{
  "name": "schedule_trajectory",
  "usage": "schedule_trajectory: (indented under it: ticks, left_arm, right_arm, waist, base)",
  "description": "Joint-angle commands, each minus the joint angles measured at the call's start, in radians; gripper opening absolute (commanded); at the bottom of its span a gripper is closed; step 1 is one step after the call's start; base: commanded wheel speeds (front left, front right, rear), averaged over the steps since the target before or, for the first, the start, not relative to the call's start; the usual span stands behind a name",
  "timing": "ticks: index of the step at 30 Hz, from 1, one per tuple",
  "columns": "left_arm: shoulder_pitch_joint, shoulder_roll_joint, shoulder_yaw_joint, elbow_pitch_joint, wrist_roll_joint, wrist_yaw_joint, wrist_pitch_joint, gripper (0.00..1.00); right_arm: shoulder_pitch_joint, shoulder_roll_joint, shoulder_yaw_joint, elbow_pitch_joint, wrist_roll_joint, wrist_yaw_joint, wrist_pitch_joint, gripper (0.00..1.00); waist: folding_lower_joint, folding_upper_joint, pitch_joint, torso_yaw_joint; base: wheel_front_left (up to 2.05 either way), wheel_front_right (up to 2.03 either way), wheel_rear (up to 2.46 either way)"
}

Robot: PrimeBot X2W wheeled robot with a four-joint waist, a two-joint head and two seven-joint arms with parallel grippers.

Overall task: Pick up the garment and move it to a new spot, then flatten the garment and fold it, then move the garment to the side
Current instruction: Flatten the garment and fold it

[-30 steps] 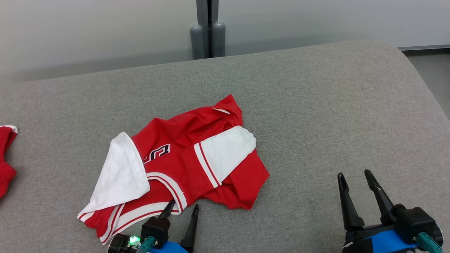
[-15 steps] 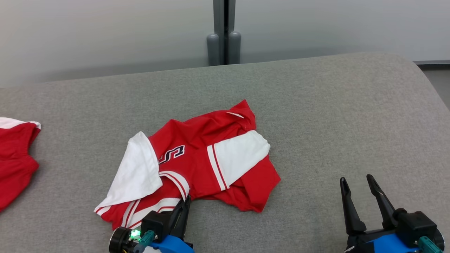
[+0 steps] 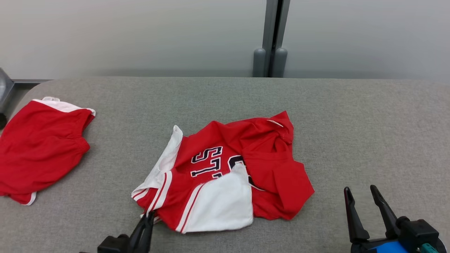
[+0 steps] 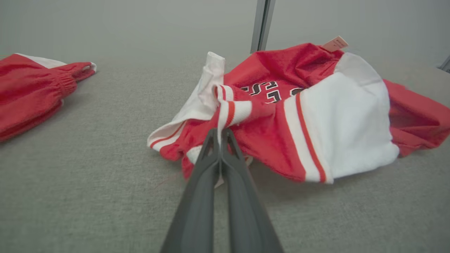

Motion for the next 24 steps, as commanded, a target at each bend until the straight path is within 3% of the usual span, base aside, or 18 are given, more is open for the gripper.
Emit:
schedule_trajectory:
  ticks: [1,14,15,16,17,24]
  left_arm:
    - [0.022,0.020,0.018,-0.011,-0.007,0.000,-0.003,0.00]
    - [0.080,0.140,0.195,0.002,-0.063,0.048,0.008,0.00]
    - [0.073,0.141,0.193,0.002,-0.065,0.045,0.009,0.23]
    - [0.066,0.142,0.191,-0.001,-0.066,0.043,0.008,0.75]
    - [0.064,0.142,0.188,-0.001,-0.064,0.043,0.008,1.00]
    - [0.056,0.104,0.223,-0.093,-0.071,0.075,-0.002,1.00]
  right_arm:
    - [0.014,-0.001,-0.002,0.006,0.001,0.000,-0.006,1.00]
    - [0.023,-0.001,-0.021,0.037,-0.009,0.000,-0.008,1.00]
    - [0.024,-0.001,-0.020,0.039,-0.010,0.000,-0.008,1.00]
    - [0.026,-0.001,-0.019,0.042,-0.010,0.000,-0.008,1.00]
    - [0.026,-0.001,-0.018,0.044,-0.009,0.000,-0.008,1.00]
    - [0.029,-0.001,-0.028,0.052,-0.004,0.000,-0.009,1.00]
  waist:
    - [0.0001,0.0001,0.001,0.012]
    - [0.0001,0.0001,-0.009,0.011]
    - [0.0001,0.0001,-0.009,0.009]
    - [0.0001,0.0001,-0.010,0.008]
    - [0.0001,0.0001,-0.010,0.006]
    - [0.0001,0.0001,-0.021,0.005]
  base:
    - [0.00,0.00,0.00]
    - [0.00,0.00,0.00]
    - [0.00,0.00,0.00]
    - [0.00,0.00,0.00]
    - [0.00,0.00,0.00]
    - [0.00,0.00,0.00]
